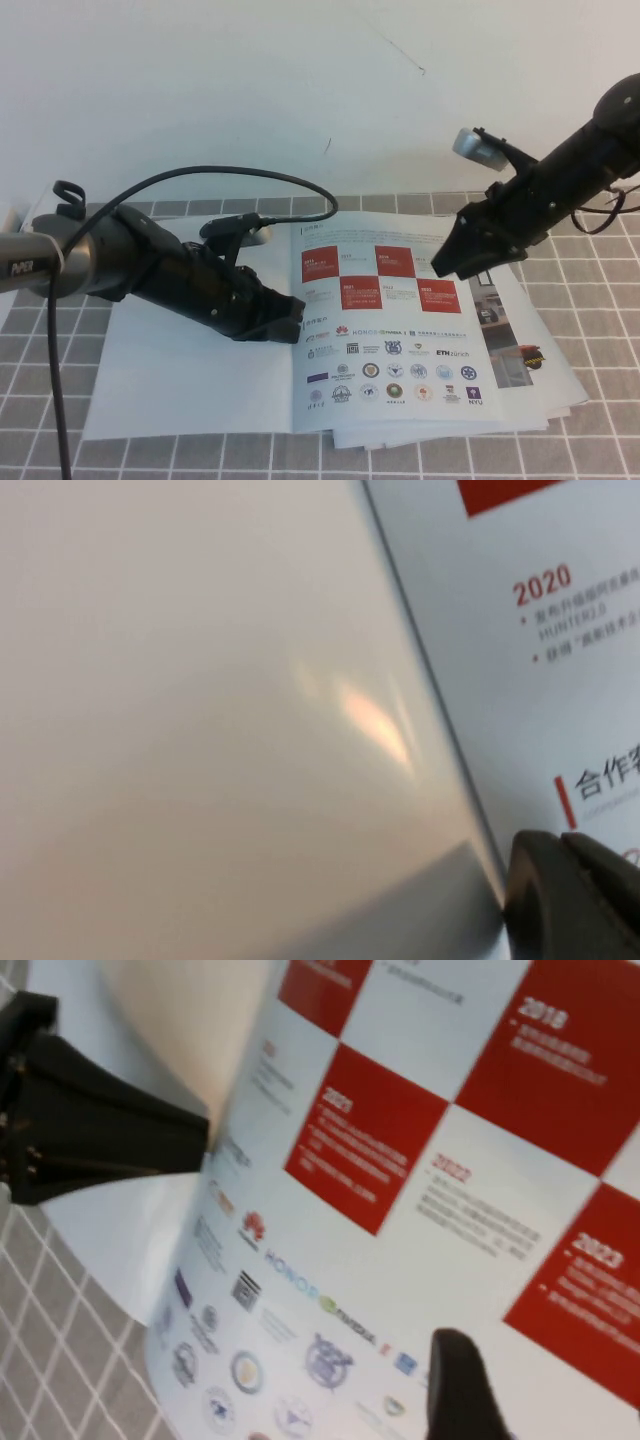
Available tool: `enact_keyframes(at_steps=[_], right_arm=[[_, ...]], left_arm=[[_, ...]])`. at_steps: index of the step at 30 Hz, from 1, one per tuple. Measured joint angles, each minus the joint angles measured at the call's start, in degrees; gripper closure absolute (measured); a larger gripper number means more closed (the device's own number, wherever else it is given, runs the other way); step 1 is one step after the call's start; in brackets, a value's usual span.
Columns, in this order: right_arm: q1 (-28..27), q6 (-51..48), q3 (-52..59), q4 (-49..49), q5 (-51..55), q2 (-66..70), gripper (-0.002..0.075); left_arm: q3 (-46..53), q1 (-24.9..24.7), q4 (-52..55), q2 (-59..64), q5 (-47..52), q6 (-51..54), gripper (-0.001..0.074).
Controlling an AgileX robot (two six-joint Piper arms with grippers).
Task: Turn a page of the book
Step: Open the closed book
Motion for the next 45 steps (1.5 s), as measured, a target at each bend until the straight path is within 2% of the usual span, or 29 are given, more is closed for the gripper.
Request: enact_keyframes(at_steps=[4,8,16,30,41,45], right_arm=[[0.0,2.6,-0.1,-8.6,0.4,0.0,0.036],[0.0,4.5,1.8,-12.8,0.4,0.0,0.036],[0.0,4.0,3.8,-9.2,0.5,0.1,0.036],[0.0,3.7,3.8,-8.8,0.5,0.1,0.037],[0.0,3.2,3.8,-8.8,0.5,0.1,0.037],[0.0,3.2,3.8,-9.1,0.5,0.1,0.037]], left_arm=[[0.0,0.0,4.4,0.0,-0.3,-2.3,0.0739],[0.0,0.0,8.0,0.0,-1.4,-4.7,0.0739],[-0.6,0.0,7.1,1.7,-0.7,-5.1,0.0739],[-1.3,-3.0,-4.5,4.2,-0.5,0.1,0.0739],[-0.7,-3.8,-2.4,0.4,-1.8,2.4,0.0739],[-0.7,-3.9,2.4,-2.6,-2.8,1.7,0.0739]])
